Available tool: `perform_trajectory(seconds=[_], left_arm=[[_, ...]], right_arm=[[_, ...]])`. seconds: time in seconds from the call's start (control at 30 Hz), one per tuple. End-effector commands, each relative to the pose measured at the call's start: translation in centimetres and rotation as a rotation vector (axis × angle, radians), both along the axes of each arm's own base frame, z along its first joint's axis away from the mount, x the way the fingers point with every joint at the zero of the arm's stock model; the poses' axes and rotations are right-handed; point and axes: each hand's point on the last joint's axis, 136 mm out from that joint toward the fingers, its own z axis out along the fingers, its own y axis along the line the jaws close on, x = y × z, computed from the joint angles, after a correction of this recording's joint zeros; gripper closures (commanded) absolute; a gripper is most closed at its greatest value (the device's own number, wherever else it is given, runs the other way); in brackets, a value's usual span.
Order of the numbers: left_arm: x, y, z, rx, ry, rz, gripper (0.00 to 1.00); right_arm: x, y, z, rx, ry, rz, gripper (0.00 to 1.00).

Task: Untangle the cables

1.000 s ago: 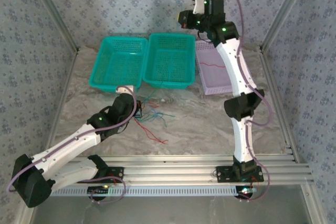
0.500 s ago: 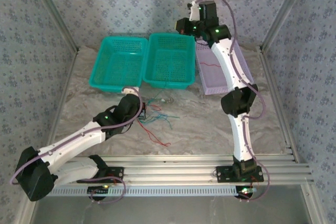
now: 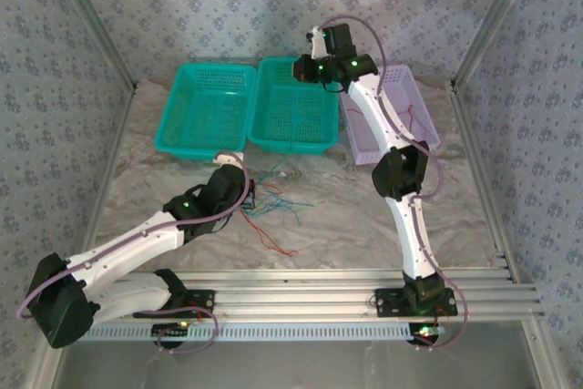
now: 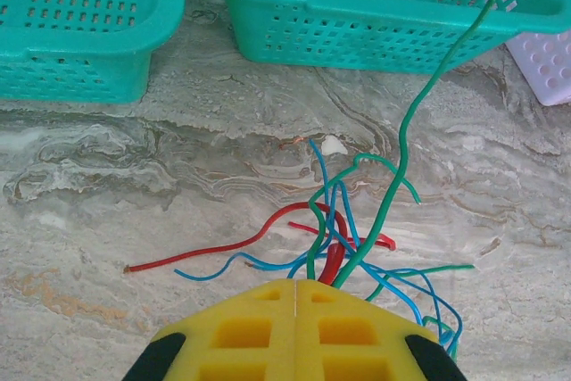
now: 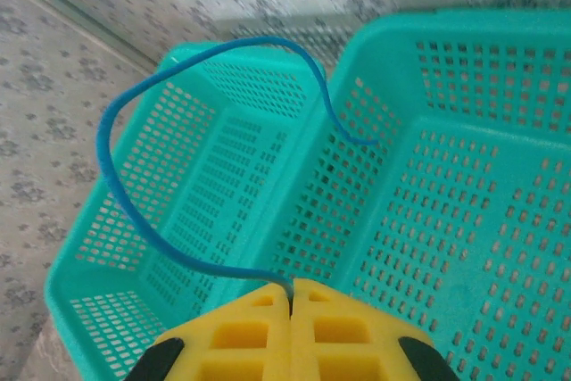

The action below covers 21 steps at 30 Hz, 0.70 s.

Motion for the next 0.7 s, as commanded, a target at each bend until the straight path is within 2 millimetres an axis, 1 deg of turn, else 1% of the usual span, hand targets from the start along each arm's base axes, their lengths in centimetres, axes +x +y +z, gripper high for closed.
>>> perform_trajectory(seconds=[0.0, 0.13, 0.43, 0.5, 0.6, 0.67], left_arm=[[0.3, -0.4, 1.2, -0.03, -0.033, 0.007, 1.0], [0.2, -0.4, 1.1, -0.031, -0.031, 0.007, 1.0], [0.3, -0.5, 1.0, -0.033, -0.034, 0.007, 1.0], [0.3, -0.5, 1.0, -0.032, -0.034, 0.008, 1.0], [0.3, -0.5, 1.0, -0.031, -0.033, 0.007, 1.0], [0.3, -0.4, 0.9, -0.03, -0.033, 0.008, 1.0]], right_arm=[[-0.3, 0.4, -4.1, -0.064, 0.074, 0.007, 1.0], [-0.6, 0.9, -6.7, -0.126, 0.098, 0.015, 1.0], [-0.6, 0.6, -10.0, -0.197, 0.135, -0.002, 0.99], [-0.6, 0.4, -10.6, -0.211, 0.145, -0.009, 0.93], [-0.6, 0.2, -10.8, -0.223, 0.148, -0.015, 0.87], [-0.6, 0.1, -10.9, -0.227, 0.149, -0.017, 0.85]])
